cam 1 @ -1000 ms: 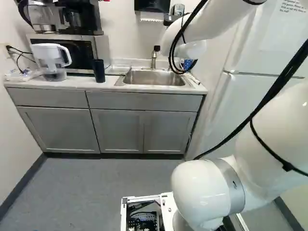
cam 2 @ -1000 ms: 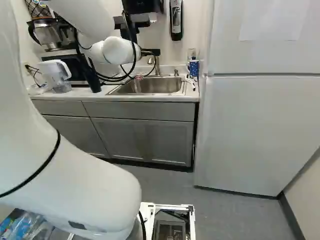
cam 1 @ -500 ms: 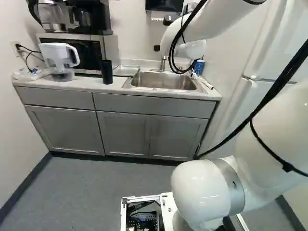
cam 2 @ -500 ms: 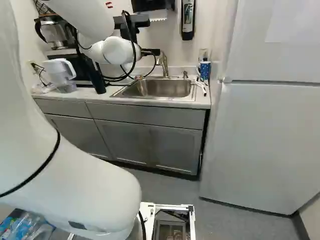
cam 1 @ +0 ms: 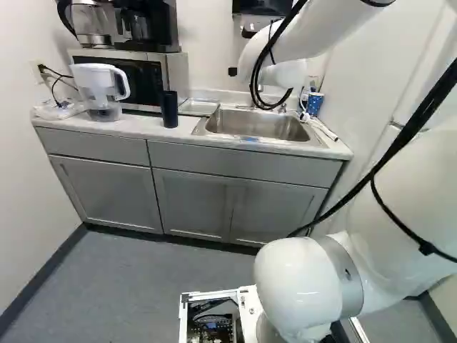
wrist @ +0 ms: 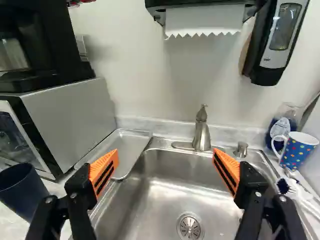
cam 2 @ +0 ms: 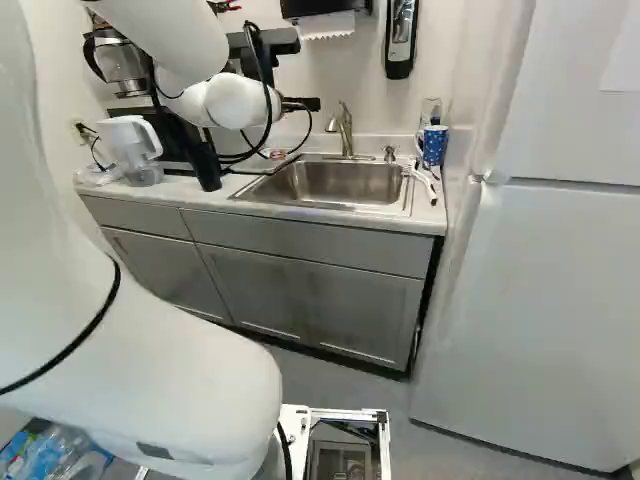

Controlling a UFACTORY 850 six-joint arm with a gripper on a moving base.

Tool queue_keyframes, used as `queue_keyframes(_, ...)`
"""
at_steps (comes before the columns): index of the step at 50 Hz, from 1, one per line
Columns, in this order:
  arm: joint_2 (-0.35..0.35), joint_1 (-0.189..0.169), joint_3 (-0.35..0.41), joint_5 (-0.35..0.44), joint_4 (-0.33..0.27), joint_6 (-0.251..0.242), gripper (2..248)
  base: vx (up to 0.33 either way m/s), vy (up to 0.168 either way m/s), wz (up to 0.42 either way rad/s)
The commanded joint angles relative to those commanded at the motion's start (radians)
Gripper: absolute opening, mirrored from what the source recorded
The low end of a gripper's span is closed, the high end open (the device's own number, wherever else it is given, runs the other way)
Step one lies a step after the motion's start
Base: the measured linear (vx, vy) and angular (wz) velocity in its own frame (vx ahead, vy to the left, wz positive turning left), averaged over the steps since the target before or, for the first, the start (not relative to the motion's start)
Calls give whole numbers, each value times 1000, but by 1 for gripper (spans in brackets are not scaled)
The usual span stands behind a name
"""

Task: Rinse the cup and place it in the tray

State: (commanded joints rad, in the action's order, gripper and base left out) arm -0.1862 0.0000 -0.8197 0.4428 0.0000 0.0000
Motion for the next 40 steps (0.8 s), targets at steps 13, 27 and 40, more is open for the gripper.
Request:
queue_keyframes(13, 0, 0, 0, 0, 0, 0, 247, 106, 26, 126)
queue_keyframes(27, 0, 0, 0, 0, 0, 0, 247, 105, 24, 116)
queue_keyframes(40, 0, 0, 0, 0, 0, 0, 247, 91, 2, 18)
